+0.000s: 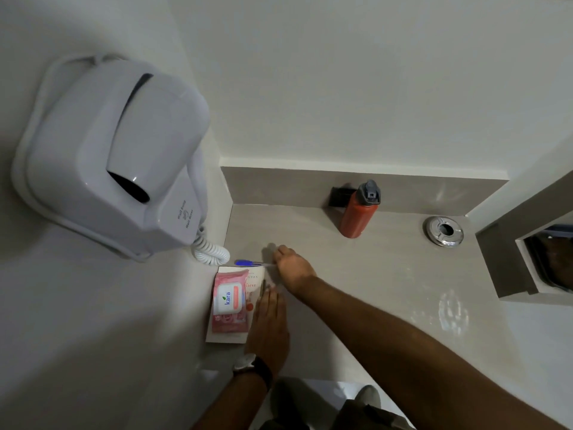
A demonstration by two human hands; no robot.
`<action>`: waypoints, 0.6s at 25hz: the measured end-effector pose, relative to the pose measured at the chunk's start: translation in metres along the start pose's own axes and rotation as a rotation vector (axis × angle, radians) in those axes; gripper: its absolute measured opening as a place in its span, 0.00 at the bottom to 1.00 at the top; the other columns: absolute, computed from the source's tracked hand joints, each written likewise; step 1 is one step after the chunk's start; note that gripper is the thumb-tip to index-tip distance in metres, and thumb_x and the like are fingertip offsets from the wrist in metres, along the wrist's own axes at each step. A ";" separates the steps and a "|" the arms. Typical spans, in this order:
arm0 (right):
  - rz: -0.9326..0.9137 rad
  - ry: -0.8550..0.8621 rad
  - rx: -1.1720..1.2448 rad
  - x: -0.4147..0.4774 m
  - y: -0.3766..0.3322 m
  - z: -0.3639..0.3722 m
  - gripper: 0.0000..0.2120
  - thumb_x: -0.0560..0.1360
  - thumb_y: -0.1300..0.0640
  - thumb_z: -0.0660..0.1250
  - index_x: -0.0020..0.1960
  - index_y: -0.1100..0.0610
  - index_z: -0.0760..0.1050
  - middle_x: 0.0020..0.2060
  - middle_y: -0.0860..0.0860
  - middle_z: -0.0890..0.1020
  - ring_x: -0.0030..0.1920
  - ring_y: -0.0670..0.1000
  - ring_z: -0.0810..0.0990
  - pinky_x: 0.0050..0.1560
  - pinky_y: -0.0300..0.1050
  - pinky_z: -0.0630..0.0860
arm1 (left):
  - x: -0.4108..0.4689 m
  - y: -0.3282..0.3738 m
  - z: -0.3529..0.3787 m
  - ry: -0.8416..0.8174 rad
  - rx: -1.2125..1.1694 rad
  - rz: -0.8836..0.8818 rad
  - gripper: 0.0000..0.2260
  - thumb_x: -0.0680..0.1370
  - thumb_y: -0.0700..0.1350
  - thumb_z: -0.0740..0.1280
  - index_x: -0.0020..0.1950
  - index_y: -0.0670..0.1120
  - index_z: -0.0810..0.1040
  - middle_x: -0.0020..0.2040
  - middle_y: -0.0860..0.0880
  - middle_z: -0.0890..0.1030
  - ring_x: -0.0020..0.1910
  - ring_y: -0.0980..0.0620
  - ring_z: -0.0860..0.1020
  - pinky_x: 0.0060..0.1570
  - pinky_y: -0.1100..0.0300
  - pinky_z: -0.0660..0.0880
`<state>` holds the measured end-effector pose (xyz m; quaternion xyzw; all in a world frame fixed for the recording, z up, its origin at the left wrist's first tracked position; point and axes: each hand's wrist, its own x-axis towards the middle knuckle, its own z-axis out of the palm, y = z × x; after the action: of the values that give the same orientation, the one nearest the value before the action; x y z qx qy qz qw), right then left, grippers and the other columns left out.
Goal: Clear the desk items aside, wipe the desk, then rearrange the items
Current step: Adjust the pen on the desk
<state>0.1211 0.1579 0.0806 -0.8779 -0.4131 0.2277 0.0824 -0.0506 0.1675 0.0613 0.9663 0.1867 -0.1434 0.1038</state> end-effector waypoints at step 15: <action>0.637 0.601 0.577 -0.049 0.098 -0.050 0.26 0.79 0.59 0.72 0.72 0.64 0.67 0.65 0.62 0.74 0.65 0.61 0.76 0.70 0.56 0.75 | 0.011 -0.040 0.000 0.053 0.096 -0.011 0.31 0.69 0.39 0.55 0.72 0.33 0.69 0.73 0.32 0.70 0.75 0.30 0.66 0.71 0.36 0.68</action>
<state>0.1843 0.0596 0.1087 -0.9281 -0.0044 0.0841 0.3627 -0.0563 0.2074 0.0522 0.9727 0.1875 -0.1269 0.0515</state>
